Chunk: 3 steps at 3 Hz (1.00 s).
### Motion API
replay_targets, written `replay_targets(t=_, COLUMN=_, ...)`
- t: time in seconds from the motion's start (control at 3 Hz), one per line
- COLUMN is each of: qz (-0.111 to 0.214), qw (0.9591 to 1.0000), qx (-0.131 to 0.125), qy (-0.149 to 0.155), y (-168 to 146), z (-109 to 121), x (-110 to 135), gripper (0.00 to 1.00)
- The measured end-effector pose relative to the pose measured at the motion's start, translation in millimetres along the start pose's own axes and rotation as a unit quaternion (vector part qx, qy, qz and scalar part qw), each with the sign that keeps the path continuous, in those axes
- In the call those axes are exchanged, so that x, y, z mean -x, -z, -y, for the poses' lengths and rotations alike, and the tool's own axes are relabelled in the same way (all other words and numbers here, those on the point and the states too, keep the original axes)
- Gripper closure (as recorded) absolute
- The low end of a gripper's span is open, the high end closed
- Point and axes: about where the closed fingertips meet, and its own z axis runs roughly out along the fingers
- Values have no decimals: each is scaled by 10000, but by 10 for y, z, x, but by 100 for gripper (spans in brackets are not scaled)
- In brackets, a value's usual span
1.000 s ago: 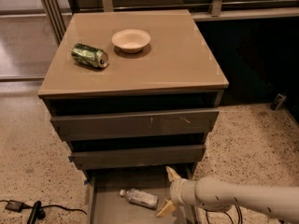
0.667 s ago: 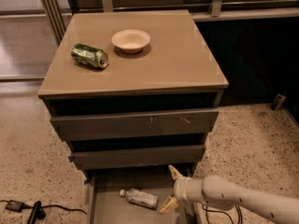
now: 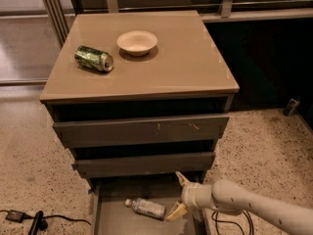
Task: Pick blue plastic bottle from bottom drawer and place on counter
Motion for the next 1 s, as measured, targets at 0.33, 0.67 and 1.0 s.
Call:
replay_targets(t=0.33, qz=-188, qw=9997, qx=177, qy=-1, y=-179, z=-165, x=-72, gripper=0)
replay_targets(t=0.67, qz=-515, qw=9977, qx=448, qy=-35, y=-474, z=-456, x=-255, gripper=0)
replay_targets(t=1.0, qz=-640, qw=9963, qx=578, qy=-7, y=-628, z=-599, x=-344, gripper=0)
